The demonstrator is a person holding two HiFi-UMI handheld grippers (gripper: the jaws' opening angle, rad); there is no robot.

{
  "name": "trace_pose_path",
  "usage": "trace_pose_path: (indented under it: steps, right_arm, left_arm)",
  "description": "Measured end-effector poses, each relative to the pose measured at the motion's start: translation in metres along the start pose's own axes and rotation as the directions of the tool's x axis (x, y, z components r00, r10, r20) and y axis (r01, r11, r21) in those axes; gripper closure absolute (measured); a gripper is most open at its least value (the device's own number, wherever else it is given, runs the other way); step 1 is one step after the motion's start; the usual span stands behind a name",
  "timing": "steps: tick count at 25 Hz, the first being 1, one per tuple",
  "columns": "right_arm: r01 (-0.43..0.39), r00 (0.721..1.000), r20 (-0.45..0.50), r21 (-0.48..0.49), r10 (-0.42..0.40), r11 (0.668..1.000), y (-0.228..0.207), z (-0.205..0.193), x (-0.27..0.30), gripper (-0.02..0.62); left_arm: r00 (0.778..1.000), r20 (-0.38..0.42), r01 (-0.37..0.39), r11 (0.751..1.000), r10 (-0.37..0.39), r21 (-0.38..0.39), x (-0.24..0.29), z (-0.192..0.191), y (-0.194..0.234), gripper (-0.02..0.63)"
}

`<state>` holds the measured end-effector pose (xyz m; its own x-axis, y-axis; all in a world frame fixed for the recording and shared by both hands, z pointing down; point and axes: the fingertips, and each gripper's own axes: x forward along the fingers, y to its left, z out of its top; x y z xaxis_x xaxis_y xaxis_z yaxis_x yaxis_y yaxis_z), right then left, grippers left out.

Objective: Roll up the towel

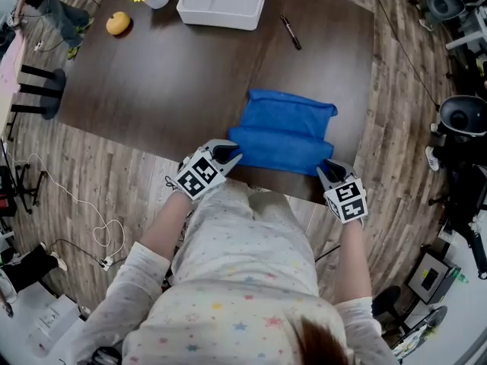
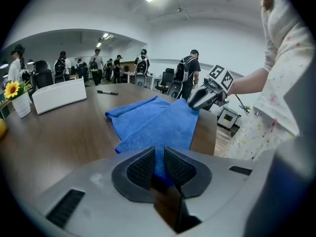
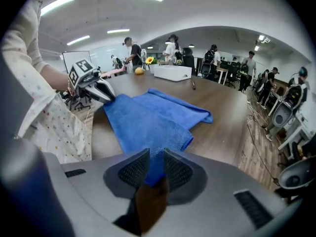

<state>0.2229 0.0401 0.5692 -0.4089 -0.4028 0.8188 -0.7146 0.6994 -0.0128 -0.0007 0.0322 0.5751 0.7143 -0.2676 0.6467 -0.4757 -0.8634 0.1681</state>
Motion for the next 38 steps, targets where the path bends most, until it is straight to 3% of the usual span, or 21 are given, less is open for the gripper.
trace_pose_path:
  steps: [3,7,12,16,19,22,28,32,38]
  right_arm:
    - [0.025,0.999,-0.032,-0.012,-0.025,1.000,-0.007,-0.011,0.006,0.503]
    - [0.035,0.999,0.009,-0.023,-0.035,0.999,-0.007,-0.003,-0.006,0.499]
    - [-0.026,0.998,0.059,-0.042,0.029,0.999,0.017,0.002,-0.018,0.494]
    - [-0.059,0.998,0.002,-0.077,0.060,0.995,0.030,-0.012,-0.007,0.442]
    - [-0.040,0.999,-0.025,-0.103,0.037,0.994,0.028,-0.020,0.002,0.442]
    - [-0.019,0.999,-0.033,-0.117,0.015,0.993,0.024,-0.022,0.008,0.471]
    - [0.005,1.000,-0.026,-0.132,-0.009,0.991,0.022,-0.017,0.006,0.560]
    - [-0.015,1.000,-0.025,-0.126,0.012,0.992,0.030,-0.021,-0.003,0.566]
    - [-0.086,0.995,-0.059,-0.131,0.079,0.988,0.056,-0.040,-0.026,0.568]
  left_arm:
    - [0.999,-0.035,-0.012,1.000,0.013,0.009,0.004,-0.011,0.001,0.567]
    - [0.999,-0.012,-0.042,0.999,0.042,0.024,-0.005,-0.007,0.001,0.567]
    - [0.999,0.034,-0.027,1.000,0.027,0.012,-0.012,-0.005,-0.014,0.566]
    - [1.000,0.000,0.003,1.000,-0.003,0.031,-0.005,-0.015,-0.027,0.489]
    - [0.999,-0.051,-0.006,0.999,0.009,0.049,0.002,-0.028,-0.026,0.472]
    - [0.997,-0.063,-0.033,0.997,0.037,0.064,0.006,-0.032,-0.020,0.476]
    - [0.994,-0.069,-0.074,0.991,0.081,0.108,0.004,-0.031,-0.012,0.571]
    - [0.995,-0.071,-0.054,0.991,0.063,0.123,-0.001,-0.033,-0.021,0.575]
    - [0.997,-0.077,0.001,0.997,0.005,0.079,-0.019,-0.047,-0.051,0.575]
